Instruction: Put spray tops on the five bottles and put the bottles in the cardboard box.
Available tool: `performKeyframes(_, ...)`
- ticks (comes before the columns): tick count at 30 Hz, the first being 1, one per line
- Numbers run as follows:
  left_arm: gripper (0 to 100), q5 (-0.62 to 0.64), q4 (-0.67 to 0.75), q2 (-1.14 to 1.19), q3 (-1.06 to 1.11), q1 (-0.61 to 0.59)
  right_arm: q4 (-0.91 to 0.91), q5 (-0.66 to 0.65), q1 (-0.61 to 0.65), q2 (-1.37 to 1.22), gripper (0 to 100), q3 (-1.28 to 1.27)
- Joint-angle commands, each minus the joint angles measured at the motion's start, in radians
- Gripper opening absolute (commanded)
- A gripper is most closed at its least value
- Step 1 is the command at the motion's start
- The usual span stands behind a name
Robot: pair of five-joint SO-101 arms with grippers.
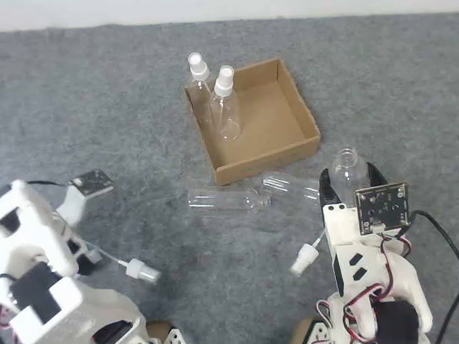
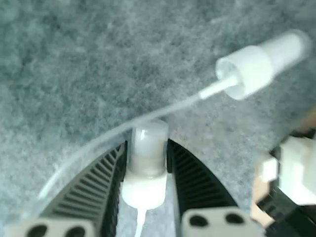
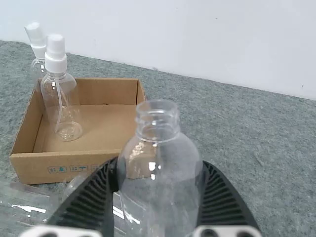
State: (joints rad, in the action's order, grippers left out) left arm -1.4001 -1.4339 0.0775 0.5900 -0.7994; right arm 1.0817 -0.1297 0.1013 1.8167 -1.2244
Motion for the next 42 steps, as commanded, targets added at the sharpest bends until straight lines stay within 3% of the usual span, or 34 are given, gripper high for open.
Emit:
performKeyframes(1, 2, 0.021, -0.186, -0.081, -0.162, 0.008, -0.03, 0.002, -0.002, -0.001, 6.2, 0.043)
performKeyframes(13, 2, 0.028, -0.316, -0.081, -0.303, 0.009, -0.03, 0.002, -0.002, -0.001, 6.2, 0.043)
performKeyframes(31, 1, 0.325, -0.311, -0.081, -0.473, 0.144, -0.03, 0.002, 0.002, -0.001, 6.2, 0.043)
performKeyframes(42, 1, 0.443, -0.301, -0.13, -0.542, 0.199, -0.025, 0.0, 0.033, -0.001, 6.2, 0.041)
